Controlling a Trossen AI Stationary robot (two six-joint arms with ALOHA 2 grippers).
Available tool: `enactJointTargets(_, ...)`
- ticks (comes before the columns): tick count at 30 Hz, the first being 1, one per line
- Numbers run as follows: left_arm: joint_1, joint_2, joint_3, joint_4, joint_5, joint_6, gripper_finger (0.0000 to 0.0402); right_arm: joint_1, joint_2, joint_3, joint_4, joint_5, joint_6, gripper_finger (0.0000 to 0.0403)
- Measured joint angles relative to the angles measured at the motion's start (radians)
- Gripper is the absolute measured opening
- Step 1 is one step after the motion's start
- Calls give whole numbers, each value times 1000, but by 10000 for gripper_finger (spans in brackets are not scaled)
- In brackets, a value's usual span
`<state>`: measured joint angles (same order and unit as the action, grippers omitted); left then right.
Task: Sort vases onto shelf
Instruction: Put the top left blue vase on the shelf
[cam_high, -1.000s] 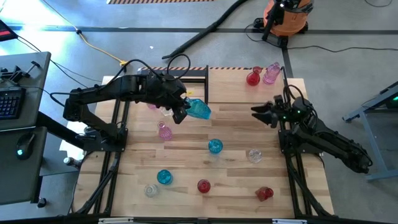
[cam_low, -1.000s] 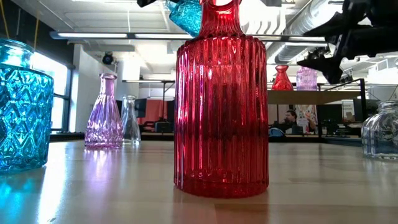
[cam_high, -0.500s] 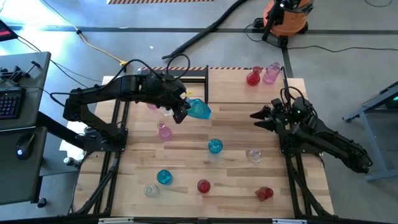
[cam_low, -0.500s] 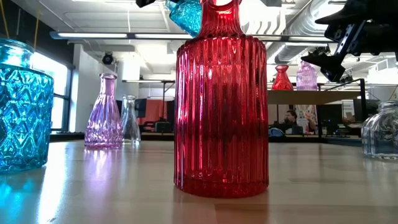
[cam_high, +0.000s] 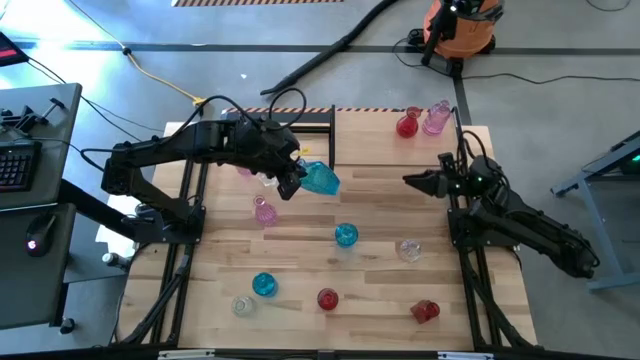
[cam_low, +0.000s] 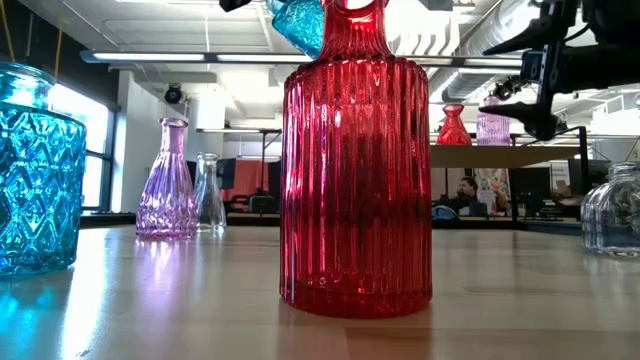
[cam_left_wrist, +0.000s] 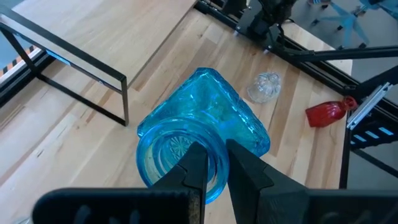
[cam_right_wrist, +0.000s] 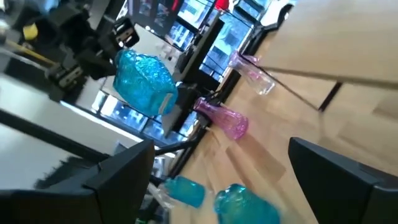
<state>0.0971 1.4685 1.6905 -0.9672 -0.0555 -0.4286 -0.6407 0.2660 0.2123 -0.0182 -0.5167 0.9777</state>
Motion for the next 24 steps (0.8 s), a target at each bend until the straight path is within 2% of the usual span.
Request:
enactJointTargets(4,0,0,0,0,2,-13,31,2,10,0,30,-15,84,353)
enactJointTargets(10,0,0,0,0,2,-14,31,24,10,0,134,-1,54,353)
enactJointTargets(16,0,0,0,0,2,-14,30,64,10,0,159,3,87,353)
enactJointTargets(20,0,0,0,0,2,-14,31,85,10,0,169,50,185,353)
enactJointTargets(24,1,0,0,0,1,-14,30,87,10,0,173,165,196,353)
